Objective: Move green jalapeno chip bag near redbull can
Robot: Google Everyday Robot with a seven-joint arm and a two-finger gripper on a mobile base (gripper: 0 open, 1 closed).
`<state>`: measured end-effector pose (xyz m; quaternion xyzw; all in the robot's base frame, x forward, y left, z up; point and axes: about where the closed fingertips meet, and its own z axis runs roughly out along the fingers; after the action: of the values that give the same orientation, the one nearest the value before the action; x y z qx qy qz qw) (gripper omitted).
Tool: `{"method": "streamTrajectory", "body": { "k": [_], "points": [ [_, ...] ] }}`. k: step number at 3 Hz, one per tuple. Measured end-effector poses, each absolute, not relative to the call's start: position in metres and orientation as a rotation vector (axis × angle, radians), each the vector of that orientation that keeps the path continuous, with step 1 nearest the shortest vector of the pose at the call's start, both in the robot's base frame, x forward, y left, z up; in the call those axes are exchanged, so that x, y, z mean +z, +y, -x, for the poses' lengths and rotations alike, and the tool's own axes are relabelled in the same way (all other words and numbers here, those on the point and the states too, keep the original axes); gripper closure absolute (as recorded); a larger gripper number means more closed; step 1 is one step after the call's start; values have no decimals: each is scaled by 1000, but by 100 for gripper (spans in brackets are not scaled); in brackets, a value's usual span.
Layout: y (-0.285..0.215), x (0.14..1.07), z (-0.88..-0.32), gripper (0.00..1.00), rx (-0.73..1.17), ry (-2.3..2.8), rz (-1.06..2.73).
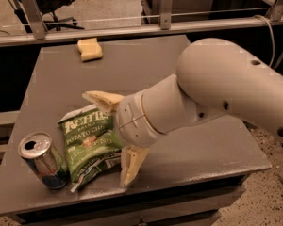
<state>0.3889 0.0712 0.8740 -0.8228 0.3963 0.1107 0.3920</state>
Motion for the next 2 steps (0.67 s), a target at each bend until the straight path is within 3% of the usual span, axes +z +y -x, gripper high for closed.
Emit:
{"method": "streamTrajectory", "body": {
  "k": [1,2],
  "points": [
    [44,896,-408,0,230,1053,2012],
    [-41,946,-464,0,152,1209,1774]
  ]
}}
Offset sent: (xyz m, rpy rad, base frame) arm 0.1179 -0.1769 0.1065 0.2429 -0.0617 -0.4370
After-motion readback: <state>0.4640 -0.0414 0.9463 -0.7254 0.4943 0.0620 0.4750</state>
